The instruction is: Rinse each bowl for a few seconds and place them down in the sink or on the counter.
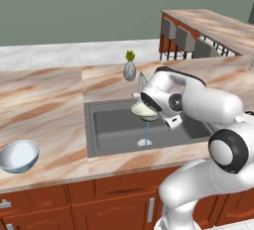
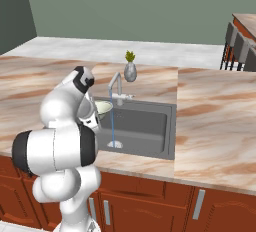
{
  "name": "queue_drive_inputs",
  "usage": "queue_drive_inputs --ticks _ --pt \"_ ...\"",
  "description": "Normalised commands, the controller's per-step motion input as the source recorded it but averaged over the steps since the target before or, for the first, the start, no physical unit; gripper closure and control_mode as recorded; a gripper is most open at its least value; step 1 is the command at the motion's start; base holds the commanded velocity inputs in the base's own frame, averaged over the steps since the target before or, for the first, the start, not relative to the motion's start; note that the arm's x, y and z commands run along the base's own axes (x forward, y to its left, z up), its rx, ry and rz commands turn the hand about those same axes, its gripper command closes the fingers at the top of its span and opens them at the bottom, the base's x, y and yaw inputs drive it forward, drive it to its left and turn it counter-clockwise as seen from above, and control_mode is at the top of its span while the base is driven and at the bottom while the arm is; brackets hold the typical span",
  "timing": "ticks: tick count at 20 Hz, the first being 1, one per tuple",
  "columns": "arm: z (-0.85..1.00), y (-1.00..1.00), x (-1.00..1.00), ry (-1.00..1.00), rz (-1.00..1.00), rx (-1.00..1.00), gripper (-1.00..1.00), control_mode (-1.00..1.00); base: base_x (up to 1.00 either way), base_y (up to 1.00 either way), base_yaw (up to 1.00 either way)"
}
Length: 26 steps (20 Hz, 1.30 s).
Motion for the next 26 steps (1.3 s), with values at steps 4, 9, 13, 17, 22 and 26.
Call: queue_drive_inputs --ticks 4,9,13,17,22,26 --pt "0.04 -0.2 0.07 0.04 -0.02 -0.02 1.0 -1.0 0.0 0.0 0.0" --pt "0.02 -0.18 0.08 0.04 -0.01 -0.02 1.0 -1.0 0.0 0.0 0.0" --pt "0.01 -0.15 0.07 0.03 -0.01 -0.02 1.0 -1.0 0.0 0.0 0.0" --pt "0.03 -0.1 0.11 0.01 0.0 -0.01 1.0 -1.0 0.0 0.0 0.0" --pt "0.03 -0.09 0.18 0.01 0.0 0.0 1.0 -1.0 0.0 0.0 0.0" --pt "0.02 -0.13 0.16 0.01 0.0 0.0 1.0 -1.0 0.0 0.0 0.0"
